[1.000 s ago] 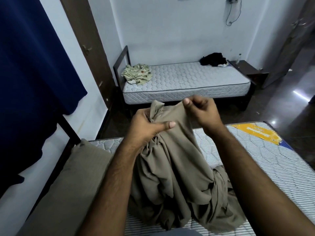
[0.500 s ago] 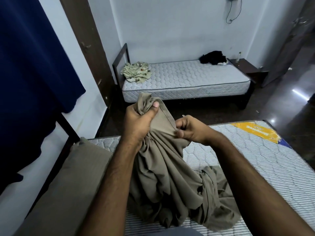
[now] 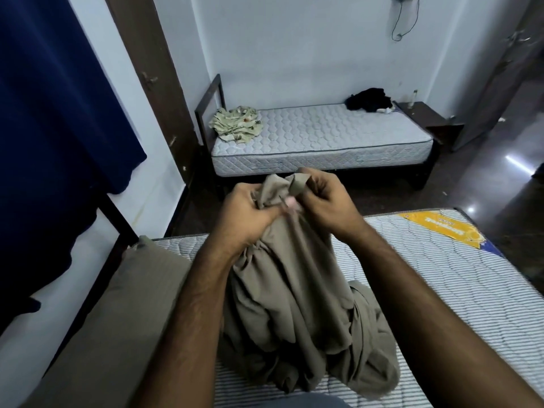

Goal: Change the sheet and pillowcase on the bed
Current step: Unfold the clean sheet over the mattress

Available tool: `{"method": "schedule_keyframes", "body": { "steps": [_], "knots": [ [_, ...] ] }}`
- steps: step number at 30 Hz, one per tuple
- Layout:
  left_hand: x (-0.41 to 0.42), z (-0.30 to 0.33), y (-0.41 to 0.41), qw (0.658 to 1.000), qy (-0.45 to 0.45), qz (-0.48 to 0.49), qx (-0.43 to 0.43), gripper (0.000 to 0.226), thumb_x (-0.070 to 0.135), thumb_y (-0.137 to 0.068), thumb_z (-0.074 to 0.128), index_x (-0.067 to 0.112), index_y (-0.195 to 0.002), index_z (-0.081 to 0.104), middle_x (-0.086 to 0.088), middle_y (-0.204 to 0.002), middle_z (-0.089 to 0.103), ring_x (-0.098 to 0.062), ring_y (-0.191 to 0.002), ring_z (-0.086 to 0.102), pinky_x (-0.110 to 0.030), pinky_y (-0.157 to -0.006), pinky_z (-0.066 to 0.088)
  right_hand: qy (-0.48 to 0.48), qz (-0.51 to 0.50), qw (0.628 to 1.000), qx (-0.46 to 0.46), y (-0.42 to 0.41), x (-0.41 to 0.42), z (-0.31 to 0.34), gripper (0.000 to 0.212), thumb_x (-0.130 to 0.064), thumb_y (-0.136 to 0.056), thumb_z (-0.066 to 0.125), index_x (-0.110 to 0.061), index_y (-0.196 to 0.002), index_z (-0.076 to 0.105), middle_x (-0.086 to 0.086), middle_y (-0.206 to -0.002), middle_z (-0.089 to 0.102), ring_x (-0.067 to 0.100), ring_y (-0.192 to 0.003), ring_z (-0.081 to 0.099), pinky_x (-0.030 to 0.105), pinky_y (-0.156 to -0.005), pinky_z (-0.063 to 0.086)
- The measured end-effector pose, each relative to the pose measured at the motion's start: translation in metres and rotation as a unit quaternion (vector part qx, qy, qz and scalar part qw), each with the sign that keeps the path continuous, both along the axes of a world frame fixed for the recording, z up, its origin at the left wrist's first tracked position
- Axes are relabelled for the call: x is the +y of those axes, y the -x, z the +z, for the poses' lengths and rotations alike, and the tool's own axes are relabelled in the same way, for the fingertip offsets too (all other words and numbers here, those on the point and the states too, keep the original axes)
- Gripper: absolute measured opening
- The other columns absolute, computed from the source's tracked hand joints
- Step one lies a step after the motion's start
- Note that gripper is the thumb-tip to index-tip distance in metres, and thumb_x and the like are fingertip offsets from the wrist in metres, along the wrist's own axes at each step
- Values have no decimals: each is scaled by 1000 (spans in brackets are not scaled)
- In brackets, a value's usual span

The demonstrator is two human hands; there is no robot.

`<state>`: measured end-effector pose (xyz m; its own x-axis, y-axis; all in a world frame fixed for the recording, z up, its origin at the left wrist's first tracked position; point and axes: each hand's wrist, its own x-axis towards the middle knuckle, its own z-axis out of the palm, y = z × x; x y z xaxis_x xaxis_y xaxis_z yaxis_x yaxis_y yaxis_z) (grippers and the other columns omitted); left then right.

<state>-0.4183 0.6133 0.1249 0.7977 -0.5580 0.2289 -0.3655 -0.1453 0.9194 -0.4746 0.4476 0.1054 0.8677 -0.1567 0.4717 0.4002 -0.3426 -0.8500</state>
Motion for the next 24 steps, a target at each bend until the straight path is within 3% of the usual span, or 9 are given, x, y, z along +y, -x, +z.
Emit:
{"method": "schedule_keyframes", "body": {
  "steps": [3,7,9,12,15,18,19,22,24],
  "knots": [
    [-1,-1,-1,994,40,100,-1,21,42,-76,74,22,-82,78,9,-77,76,-7,-78,71,-34,-76,56,-27,61,997,46,3,-8,-9,23,-18,-97,64,3,-87,63,4,-80,56,13,-77,49,30,-67,41],
    [-7,4,11,979,117,159,44,23,38,-89,75,25,-71,74,5,-78,76,-9,-80,73,-36,-77,58,-15,80,984,157,8,-12,-29,34,-17,-100,59,5,-75,57,4,-68,50,6,-60,46,17,-48,39],
    [-5,8,14,979,137,136,67,23,44,-85,76,25,-73,75,5,-78,76,-8,-79,72,-31,-78,56,16,90,975,203,8,-19,-42,35,-23,-101,59,0,-74,57,1,-64,52,6,-55,47,22,-44,42],
    [-2,8,14,984,130,104,65,32,50,-77,78,19,-78,72,9,-76,72,-4,-76,67,-28,-79,53,38,130,958,254,11,-21,-56,31,-25,-101,59,-15,-73,64,0,-65,62,13,-59,55,32,-51,50],
    [-1,6,11,987,111,112,43,36,49,-82,79,14,-80,73,5,-77,74,-8,-78,69,-35,-81,55,36,98,964,243,12,-23,-57,26,-12,-98,60,-17,-73,66,3,-67,63,24,-64,58,39,-58,53],
    [0,8,11,987,105,118,24,53,60,-77,74,7,-80,71,-9,-80,76,-17,-80,73,-44,-79,57,167,25,959,228,5,-29,-58,17,2,-81,60,-13,-72,61,0,-65,61,17,-65,56,46,-64,57],
    [-1,9,12,987,112,108,25,52,58,-78,74,6,-81,72,-11,-83,76,-21,-84,74,-46,-81,57,208,2,952,224,2,-30,-62,5,-5,-76,60,-8,-72,58,4,-66,61,15,-65,54,48,-65,55],
    [-6,18,23,976,180,69,101,19,33,-90,75,16,-82,77,-5,-86,77,-21,-87,74,-44,-90,58,204,-30,952,228,-3,-33,-78,25,-25,-72,56,-2,-78,64,11,-75,70,21,-72,67,46,-67,55],
    [-9,22,30,957,232,27,170,23,21,-93,69,27,-72,78,2,-81,76,-13,-83,73,-38,-94,56,188,-18,950,247,-8,-33,-92,25,-29,-75,58,-7,-81,69,5,-77,74,14,-80,72,44,-71,58]
  ]
}}
